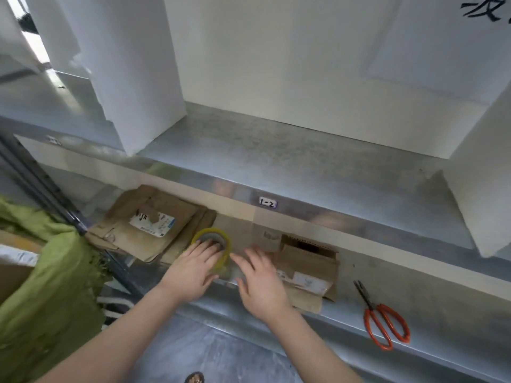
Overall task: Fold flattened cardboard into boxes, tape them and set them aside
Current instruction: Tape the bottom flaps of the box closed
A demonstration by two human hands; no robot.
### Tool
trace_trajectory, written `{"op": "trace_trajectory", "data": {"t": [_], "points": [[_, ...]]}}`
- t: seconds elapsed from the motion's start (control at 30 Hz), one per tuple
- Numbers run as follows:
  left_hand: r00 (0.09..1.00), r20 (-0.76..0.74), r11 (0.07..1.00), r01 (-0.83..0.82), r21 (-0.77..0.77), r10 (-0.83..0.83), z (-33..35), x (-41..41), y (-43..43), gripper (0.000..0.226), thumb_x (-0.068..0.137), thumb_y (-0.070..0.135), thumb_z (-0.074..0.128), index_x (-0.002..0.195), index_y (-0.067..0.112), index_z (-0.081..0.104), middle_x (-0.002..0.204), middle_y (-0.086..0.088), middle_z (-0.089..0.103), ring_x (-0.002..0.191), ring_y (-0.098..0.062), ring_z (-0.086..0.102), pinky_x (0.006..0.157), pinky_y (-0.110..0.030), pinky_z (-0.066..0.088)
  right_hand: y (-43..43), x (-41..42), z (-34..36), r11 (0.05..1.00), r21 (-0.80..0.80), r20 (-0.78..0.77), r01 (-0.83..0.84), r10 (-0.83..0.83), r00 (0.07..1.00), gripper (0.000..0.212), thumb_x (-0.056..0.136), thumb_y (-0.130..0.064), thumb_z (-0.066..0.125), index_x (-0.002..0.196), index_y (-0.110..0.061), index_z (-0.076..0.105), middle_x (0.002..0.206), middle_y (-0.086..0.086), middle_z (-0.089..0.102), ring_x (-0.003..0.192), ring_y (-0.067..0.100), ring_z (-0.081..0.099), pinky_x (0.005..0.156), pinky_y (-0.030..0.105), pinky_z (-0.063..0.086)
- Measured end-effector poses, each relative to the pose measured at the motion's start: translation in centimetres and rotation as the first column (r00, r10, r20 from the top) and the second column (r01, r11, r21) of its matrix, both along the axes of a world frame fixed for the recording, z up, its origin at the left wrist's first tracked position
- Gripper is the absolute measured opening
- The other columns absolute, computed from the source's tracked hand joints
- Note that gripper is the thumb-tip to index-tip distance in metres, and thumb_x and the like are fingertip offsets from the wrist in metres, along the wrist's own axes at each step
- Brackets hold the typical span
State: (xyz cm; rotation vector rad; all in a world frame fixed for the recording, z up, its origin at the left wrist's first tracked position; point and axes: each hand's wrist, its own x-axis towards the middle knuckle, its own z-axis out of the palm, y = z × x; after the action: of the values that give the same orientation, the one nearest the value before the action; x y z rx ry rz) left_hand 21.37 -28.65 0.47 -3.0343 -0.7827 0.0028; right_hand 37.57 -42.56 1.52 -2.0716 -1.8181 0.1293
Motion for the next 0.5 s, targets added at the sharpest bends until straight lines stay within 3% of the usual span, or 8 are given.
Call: {"op": "trace_trajectory", "data": {"t": [0.13, 0.23, 0.33, 0.5], "points": [[0.997, -0.081, 0.996, 0.006, -0.085, -0.013, -1.3, -2.0, 3.0, 0.061, 0.083, 0.052, 0.035, 0.133, 0.022, 0.054, 0.135, -0.001, 0.057, 0.127, -0.023, 0.05, 0.116, -0.034, 0.019, 2.3, -2.9, -3.3, 0.981, -0.144, -0.025, 0.133, -0.138, 0.99, 0.052, 0.081, -0.031, 0.055, 0.132, -0.023, 0.053, 0.129, 0.008, 0.06, 0.122, 0.033, 0.056, 0.103, 0.048, 0.045], [0.994, -0.07, 0.984, 0.067, -0.168, -0.08, -2.7, -2.5, 4.4, 0.072, 0.085, 0.059, 0.022, 0.147, 0.025, 0.033, 0.152, 0.001, 0.035, 0.144, -0.02, 0.025, 0.118, -0.034, 0.004, 3.0, -4.0, -6.0, 0.928, -0.239, -0.068, 0.285, -0.309, 0.949, 0.057, 0.074, -0.031, 0.069, 0.129, -0.019, 0.058, 0.123, 0.011, 0.064, 0.115, 0.035, 0.061, 0.098, 0.047, 0.048], [0.993, -0.06, 0.973, 0.089, -0.213, -0.104, -3.8, -2.3, 5.5, 0.062, 0.094, 0.052, 0.037, 0.15, 0.027, 0.025, 0.155, 0.003, 0.027, 0.146, -0.017, 0.014, 0.117, -0.031, -0.002, 3.3, -4.2, -7.6, 0.884, -0.29, -0.088, 0.366, -0.406, 0.91, 0.055, 0.089, -0.03, 0.059, 0.141, -0.015, 0.047, 0.14, 0.013, 0.051, 0.133, 0.036, 0.044, 0.112, 0.045, 0.035], [0.989, -0.041, 0.937, 0.118, -0.329, -0.139, -4.7, -1.6, 7.0, 0.056, 0.093, 0.044, 0.048, 0.145, 0.037, 0.031, 0.149, 0.003, 0.037, 0.143, -0.019, 0.022, 0.117, -0.035, 0.01, 4.4, -3.2, -7.4, 0.863, -0.34, -0.088, 0.374, -0.425, 0.901, 0.05, 0.101, -0.021, 0.037, 0.15, -0.017, 0.031, 0.155, 0.008, 0.029, 0.146, 0.028, 0.018, 0.119, 0.036, 0.017]]}}
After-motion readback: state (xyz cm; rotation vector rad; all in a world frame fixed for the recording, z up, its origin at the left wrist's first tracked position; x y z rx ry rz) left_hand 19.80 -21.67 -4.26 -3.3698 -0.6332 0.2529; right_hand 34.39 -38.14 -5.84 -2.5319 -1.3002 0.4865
